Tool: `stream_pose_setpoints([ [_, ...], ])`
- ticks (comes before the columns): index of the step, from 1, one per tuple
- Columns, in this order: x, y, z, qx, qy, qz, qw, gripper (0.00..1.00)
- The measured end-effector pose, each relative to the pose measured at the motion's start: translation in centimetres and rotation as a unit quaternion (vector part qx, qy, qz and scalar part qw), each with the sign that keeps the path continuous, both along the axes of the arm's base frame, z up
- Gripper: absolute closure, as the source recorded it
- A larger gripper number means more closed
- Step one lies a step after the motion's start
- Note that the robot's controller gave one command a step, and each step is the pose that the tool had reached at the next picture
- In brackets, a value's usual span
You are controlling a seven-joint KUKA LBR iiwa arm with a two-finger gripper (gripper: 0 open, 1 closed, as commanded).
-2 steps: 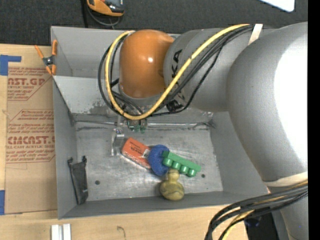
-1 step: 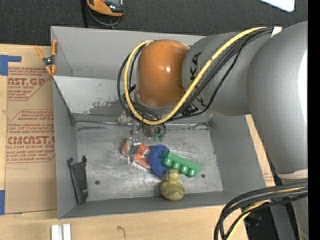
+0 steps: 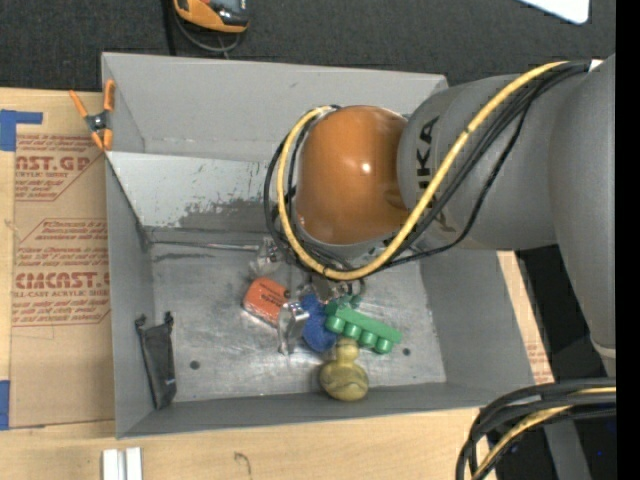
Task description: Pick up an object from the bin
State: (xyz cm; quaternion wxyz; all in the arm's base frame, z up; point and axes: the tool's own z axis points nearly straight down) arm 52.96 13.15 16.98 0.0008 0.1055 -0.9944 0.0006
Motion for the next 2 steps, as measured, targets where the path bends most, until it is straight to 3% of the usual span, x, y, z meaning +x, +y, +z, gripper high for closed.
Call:
stream_pose_setpoints([
  [1,1.8,-2.4,-3.6,0.003,-0.0062,0.005,1.0,0.0],
  [2,1.9,-4.5,-7.7,0.002,-0.0029,-0.046,0.9989,0.0],
])
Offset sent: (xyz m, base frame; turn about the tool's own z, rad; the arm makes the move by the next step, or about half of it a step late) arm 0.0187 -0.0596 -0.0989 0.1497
